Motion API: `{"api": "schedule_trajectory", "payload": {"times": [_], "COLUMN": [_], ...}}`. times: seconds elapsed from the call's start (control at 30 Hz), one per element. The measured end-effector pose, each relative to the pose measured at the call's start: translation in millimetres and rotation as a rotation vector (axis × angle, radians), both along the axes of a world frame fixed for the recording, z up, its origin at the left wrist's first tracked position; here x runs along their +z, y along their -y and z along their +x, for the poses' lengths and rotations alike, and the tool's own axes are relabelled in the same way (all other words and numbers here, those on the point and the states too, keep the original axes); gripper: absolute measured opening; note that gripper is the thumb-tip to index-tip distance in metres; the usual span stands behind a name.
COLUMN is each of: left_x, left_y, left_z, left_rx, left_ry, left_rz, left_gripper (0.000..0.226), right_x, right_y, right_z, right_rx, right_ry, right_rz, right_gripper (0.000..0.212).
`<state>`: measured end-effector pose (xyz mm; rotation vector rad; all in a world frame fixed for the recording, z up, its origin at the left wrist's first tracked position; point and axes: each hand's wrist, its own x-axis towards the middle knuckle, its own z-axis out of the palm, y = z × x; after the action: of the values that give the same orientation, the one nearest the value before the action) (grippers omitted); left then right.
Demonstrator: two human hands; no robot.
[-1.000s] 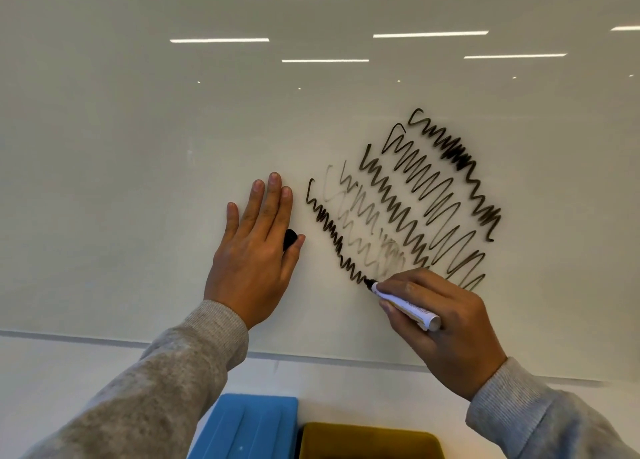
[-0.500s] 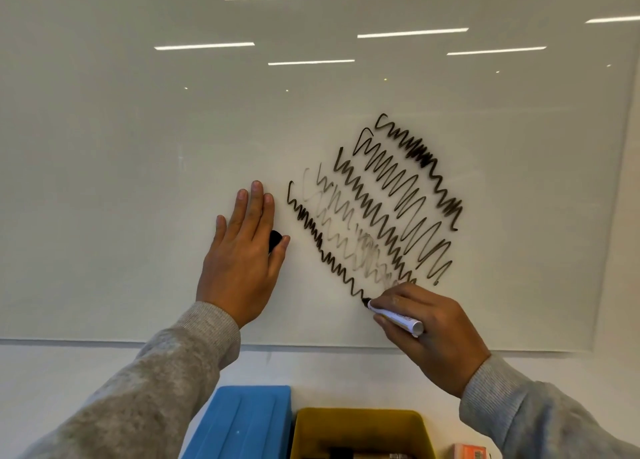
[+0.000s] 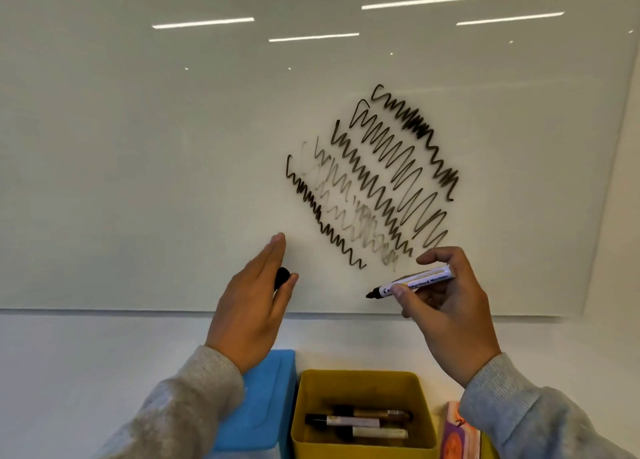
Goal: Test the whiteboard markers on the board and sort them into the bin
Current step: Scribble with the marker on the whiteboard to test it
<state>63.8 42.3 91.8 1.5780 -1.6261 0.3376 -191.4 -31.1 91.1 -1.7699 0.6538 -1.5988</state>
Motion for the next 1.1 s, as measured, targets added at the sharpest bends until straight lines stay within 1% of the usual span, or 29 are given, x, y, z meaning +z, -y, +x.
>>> {"api": "schedule_trajectory", "payload": {"times": [0.07,0.13,0.23,0.27,0.4,0.43,0.5,0.67,0.77,0.87,0.93,0.97,1.03,1.1], "left_x": [-10,-18,-27,-32,-46,-52,-63,-88,-97,-106,-112,-115,-116,-116], "left_y": [-6,-9,-15,-18,-30,-34,-42,-61,-62,-61,-61,-61,-60,-60], "left_z": [-5,-9,-16,-19,-31,-34,-40,-56,-64,-73,-77,-79,-81,-84], "left_rx": [-0.011,-0.035,-0.104,-0.121,-0.226,-0.264,-0.318,-0.413,-0.435,-0.463,-0.476,-0.483,-0.495,-0.520], "left_ry": [0.012,0.015,-0.109,-0.165,-0.442,-0.523,-0.627,-0.746,-0.806,-0.853,-0.873,-0.904,-0.997,-1.116], "left_rz": [-0.002,0.039,0.124,0.157,0.309,0.340,0.374,0.442,0.502,0.564,0.588,0.585,0.554,0.521], "left_gripper": [0.062,0.055,0.035,0.031,0.028,0.029,0.034,0.030,0.022,0.012,0.014,0.016,0.019,0.019], "right_x": [-8,-17,-29,-34,-47,-52,-61,-83,-100,-109,-111,-110,-111,-113], "right_y": [-7,-12,-17,-19,-28,-32,-39,-57,-68,-73,-71,-69,-65,-64], "right_z": [-1,-4,-11,-13,-17,-17,-16,-24,-36,-49,-55,-56,-58,-58], "right_rx": [0.035,0.063,0.065,0.064,0.063,0.065,0.068,0.113,0.111,0.094,0.099,0.105,0.132,0.160], "right_ry": [0.009,-0.006,0.026,0.046,0.073,0.064,0.057,0.016,0.018,0.081,0.130,0.151,0.175,0.161], "right_rz": [0.054,0.098,0.169,0.196,0.272,0.292,0.324,0.424,0.480,0.572,0.618,0.631,0.644,0.651], "right_gripper": [0.046,0.049,0.052,0.052,0.046,0.045,0.042,0.030,0.027,0.034,0.041,0.042,0.037,0.035]}}
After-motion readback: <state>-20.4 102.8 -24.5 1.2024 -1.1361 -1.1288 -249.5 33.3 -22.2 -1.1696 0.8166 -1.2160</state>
